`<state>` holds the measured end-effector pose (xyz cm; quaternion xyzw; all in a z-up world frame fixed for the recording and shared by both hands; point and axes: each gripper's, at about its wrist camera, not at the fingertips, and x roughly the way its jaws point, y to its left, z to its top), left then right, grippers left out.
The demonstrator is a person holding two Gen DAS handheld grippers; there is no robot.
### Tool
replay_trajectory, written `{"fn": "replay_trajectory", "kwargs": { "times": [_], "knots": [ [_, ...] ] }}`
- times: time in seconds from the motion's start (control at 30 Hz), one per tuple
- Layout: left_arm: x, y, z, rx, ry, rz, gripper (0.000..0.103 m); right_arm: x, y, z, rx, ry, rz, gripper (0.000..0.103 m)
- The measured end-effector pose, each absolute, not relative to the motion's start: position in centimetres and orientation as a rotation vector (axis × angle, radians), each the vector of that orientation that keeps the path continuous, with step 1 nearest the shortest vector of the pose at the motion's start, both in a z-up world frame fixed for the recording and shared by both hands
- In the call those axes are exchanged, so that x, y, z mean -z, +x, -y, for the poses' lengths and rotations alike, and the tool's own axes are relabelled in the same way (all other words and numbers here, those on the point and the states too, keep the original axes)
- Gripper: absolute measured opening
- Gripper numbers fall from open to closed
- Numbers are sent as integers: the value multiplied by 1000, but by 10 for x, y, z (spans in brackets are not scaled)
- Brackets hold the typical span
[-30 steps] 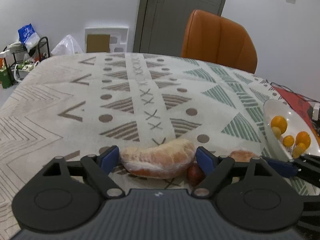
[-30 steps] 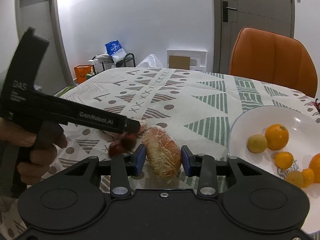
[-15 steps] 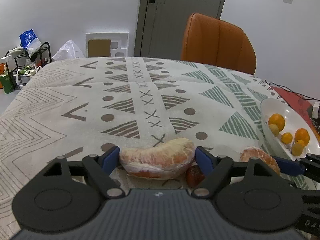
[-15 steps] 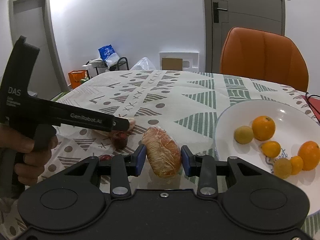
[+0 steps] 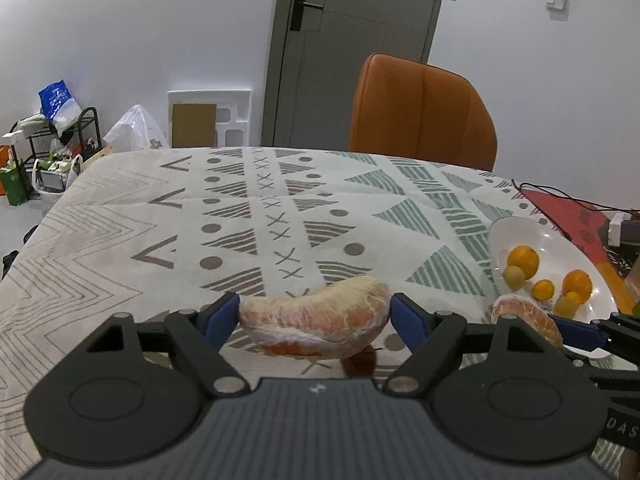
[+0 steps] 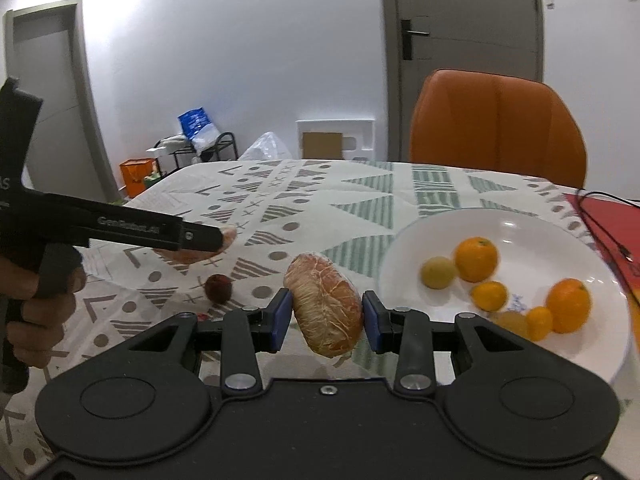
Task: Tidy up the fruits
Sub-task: 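Lower the bread roll into the white plate with the right gripper while the left places the pastry there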
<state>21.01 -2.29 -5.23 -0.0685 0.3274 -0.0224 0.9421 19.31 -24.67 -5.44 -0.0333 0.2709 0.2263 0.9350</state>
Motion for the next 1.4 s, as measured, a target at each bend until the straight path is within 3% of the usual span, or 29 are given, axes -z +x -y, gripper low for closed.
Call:
{"fn": "replay_trajectory", "kwargs": {
  "times": [1.13,1.2,1.3,1.4],
  "knots": [
    [33,197,105,187,-56,-616,80,52,180,352,-203,-21,-515,37],
    [33,198,109,192,-50,-615,80,50,180,356,-164,-25,-505,38],
    [32,199,115,202,-41,-613,80,46,178,363,-135,-13,-483,54],
    [32,200,122,215,-32,-612,80,45,174,369,-137,0,-480,54]
  ]
}}
